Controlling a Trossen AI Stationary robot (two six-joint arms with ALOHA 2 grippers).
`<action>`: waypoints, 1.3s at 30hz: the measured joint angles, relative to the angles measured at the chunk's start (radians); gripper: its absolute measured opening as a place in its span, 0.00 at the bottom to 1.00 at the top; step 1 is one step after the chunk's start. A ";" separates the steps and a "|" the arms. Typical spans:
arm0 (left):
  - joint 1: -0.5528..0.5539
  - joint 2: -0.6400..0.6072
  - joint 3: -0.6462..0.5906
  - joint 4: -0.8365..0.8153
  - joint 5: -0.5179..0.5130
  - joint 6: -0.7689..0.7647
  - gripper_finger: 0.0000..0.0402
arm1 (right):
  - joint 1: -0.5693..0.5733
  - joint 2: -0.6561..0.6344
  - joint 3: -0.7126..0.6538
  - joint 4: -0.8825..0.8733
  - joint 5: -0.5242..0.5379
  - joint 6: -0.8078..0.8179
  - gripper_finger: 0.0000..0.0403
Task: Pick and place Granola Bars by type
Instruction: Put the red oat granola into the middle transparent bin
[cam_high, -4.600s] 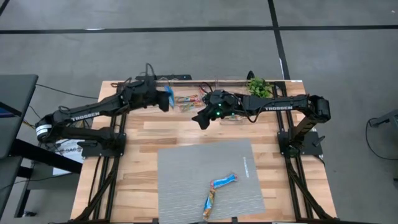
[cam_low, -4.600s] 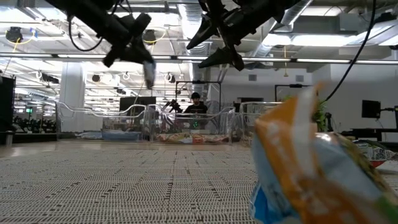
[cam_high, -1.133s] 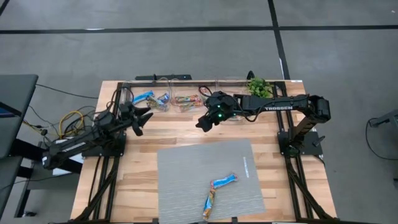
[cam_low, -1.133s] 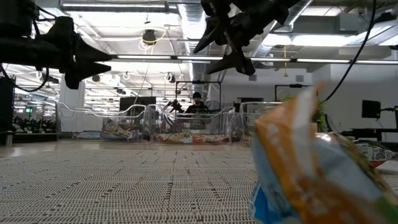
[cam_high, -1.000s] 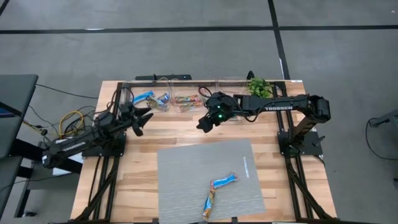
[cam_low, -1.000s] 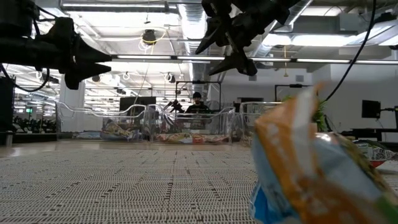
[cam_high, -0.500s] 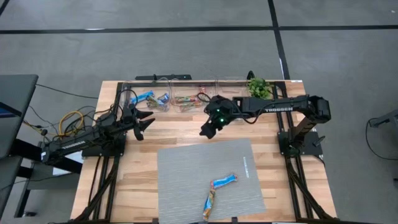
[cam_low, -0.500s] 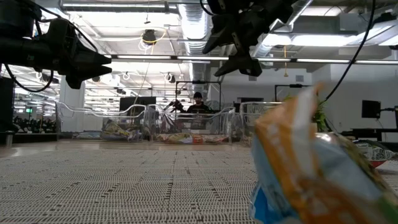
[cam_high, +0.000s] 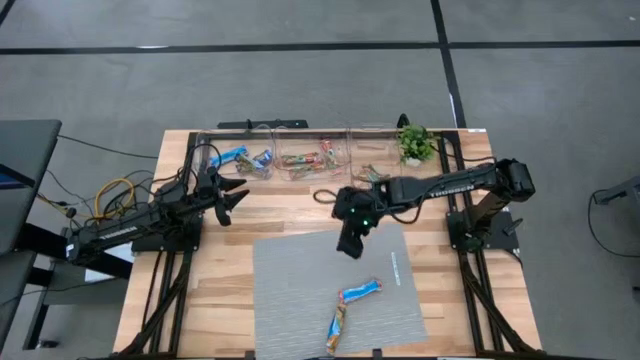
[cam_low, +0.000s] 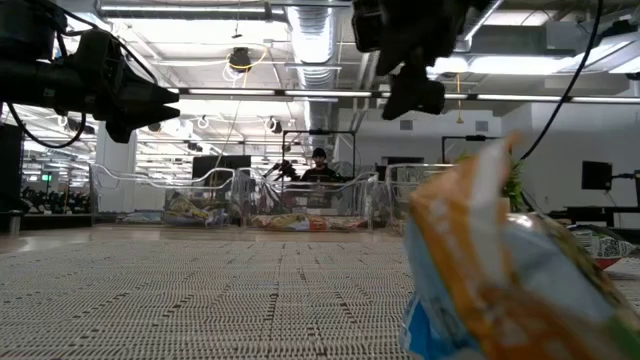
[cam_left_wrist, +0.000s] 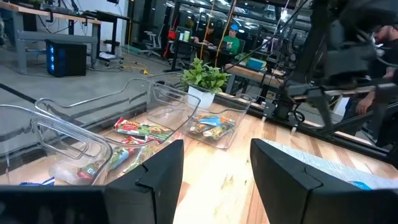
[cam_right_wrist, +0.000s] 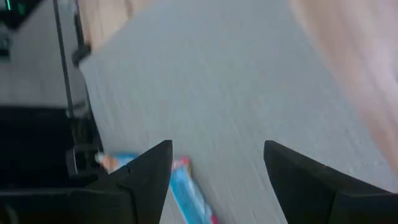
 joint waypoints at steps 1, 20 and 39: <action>0.000 0.000 0.000 0.000 0.000 0.000 0.44 | 0.016 0.000 0.000 -0.014 0.001 -0.015 0.61; 0.000 0.000 -0.001 -0.001 -0.001 0.000 0.44 | 0.305 0.000 0.000 -0.262 0.183 -0.285 0.61; 0.001 0.000 -0.002 -0.001 -0.001 0.000 0.44 | 0.431 0.242 0.051 -0.226 0.315 -0.425 0.61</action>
